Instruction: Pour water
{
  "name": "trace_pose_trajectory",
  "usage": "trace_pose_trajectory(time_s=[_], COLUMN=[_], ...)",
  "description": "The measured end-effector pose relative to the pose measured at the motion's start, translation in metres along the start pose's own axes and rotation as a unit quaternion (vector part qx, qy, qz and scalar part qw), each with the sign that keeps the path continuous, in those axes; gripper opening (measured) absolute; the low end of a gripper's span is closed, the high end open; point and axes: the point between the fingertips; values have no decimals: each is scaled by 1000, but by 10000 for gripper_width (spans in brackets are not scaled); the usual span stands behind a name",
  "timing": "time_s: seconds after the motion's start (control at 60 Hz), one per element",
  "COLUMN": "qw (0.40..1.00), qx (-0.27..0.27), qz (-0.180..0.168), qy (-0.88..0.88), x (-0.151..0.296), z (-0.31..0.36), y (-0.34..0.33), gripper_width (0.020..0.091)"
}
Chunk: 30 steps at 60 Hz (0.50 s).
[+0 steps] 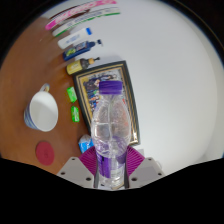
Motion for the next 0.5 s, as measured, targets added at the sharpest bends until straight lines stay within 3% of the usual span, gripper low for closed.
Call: trace_pose_trajectory(time_s=[0.267, 0.5], qw=[924, 820], qx=[83, 151], qz=[65, 126], qy=[368, 538], x=[0, -11], z=[24, 100], y=[-6, -6], gripper_width=[339, 339])
Point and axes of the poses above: the point between the fingertips, and its own axes, seen from behind it with the camera up: z to the left, x up, y forward, the way the camera looks, and after that the axes turned 15 degrees about -x, right-handed
